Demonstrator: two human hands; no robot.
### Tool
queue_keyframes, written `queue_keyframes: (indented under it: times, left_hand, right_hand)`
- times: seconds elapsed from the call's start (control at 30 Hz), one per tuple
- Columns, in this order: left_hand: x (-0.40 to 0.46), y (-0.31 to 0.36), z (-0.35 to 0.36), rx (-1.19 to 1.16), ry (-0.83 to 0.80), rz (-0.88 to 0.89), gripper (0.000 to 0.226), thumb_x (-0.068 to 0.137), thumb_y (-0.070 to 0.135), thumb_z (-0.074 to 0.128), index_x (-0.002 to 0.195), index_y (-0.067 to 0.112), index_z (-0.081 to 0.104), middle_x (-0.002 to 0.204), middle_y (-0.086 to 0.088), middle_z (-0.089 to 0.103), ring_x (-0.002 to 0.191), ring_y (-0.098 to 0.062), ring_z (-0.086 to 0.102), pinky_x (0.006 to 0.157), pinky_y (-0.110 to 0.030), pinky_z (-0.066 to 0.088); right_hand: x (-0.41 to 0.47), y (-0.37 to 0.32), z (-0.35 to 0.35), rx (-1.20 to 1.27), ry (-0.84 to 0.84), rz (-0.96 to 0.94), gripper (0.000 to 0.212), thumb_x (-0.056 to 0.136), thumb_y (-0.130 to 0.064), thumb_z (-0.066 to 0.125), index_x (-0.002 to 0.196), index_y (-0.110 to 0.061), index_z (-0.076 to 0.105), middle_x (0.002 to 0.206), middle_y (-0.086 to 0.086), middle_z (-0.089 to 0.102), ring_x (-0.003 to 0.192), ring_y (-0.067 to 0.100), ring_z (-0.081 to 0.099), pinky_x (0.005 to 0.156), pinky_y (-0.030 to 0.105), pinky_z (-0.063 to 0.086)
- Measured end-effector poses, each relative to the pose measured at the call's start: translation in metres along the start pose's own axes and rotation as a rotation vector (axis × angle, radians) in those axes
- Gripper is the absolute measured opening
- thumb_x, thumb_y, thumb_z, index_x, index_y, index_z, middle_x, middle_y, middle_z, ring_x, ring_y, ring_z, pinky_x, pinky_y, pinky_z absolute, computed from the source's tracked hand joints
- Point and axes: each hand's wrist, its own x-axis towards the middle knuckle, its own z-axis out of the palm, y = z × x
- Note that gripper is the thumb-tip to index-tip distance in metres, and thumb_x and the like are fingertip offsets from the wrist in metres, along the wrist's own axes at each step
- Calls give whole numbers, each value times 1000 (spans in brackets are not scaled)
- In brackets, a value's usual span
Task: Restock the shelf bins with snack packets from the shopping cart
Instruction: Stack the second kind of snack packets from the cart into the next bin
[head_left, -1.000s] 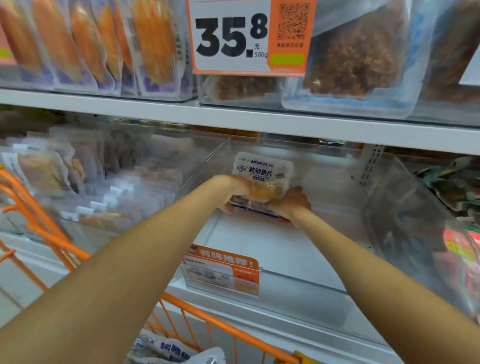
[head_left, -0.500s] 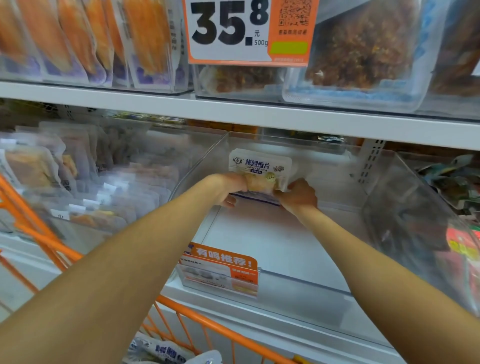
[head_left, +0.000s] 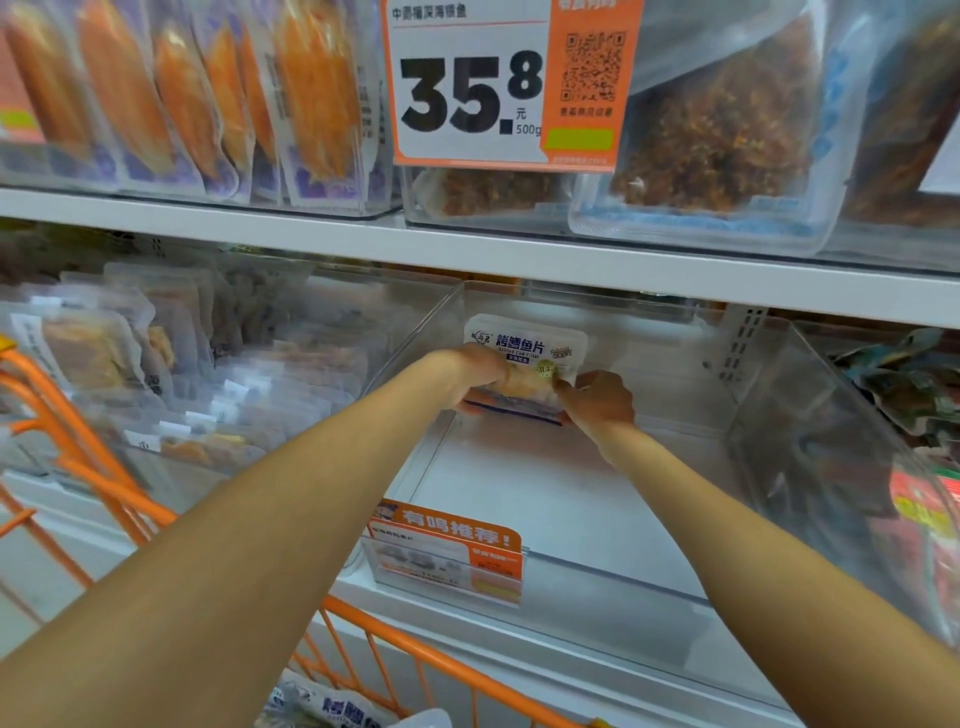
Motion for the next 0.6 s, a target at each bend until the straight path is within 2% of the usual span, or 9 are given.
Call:
queue_keyframes:
  times: [0.07,0.17,0.23,0.3,0.33,0.43,0.53,0.6]
  left_hand:
    - [0,1,1,2,-8,5,47,98,4,37,144,14,36,146,-9,41,121,-23,53,90,-32,46]
    - [1,1,1,-3,-16,10,45,99,4,36,143,15,37,144,-8,43,110,-21,56,88,-31,47]
    - [2,-1,1,10,-9,18,44,99,5,36,142,16,39,144,-8,44,103,-18,54,88,-30,47]
    - [2,-2,0,16,-3,17,45,98,5,39,141,16,39,144,-7,44,103,-17,53,87,-30,46]
    - [-1,-2,0,16,-2,16,46,98,5,40,142,17,39,144,-7,44,103,-16,53,87,-29,46]
    - [-10,1,-2,10,-2,10,49,98,5,41,145,17,37,144,-8,43,106,-18,55,85,-29,47]
    - [-29,6,-6,-12,0,12,49,100,8,38,148,17,32,150,-6,36,120,-20,55,89,-32,49]
    - [-48,8,-10,-40,18,31,46,100,10,40,145,16,37,146,-5,41,120,-20,55,96,-35,49]
  right_hand:
    - [3,1,0,62,-24,-1,21,91,-35,61,90,-14,56,107,15,68,95,33,68,92,44,52]
    - [8,4,-1,125,-30,16,24,89,-35,64,86,-12,60,105,14,69,92,33,68,90,43,54]
    - [10,5,-1,90,-13,23,42,84,-45,68,102,-7,60,108,12,66,95,33,68,91,43,53]
    - [8,3,-5,27,9,44,68,79,-52,69,124,-6,47,116,11,62,103,32,65,91,39,51]
    - [6,1,-7,7,18,38,72,79,-52,70,128,-6,43,119,11,61,105,32,64,91,38,51]
    - [0,-5,-16,-45,18,20,66,82,-44,69,128,-6,41,124,13,57,108,33,62,89,37,51]
    - [-15,-14,-31,-129,3,14,59,84,-43,66,125,-6,45,121,12,58,103,32,64,83,34,51]
    - [-29,-22,-41,-128,-45,-24,39,87,-38,66,111,-9,54,113,11,63,96,30,66,85,37,53]
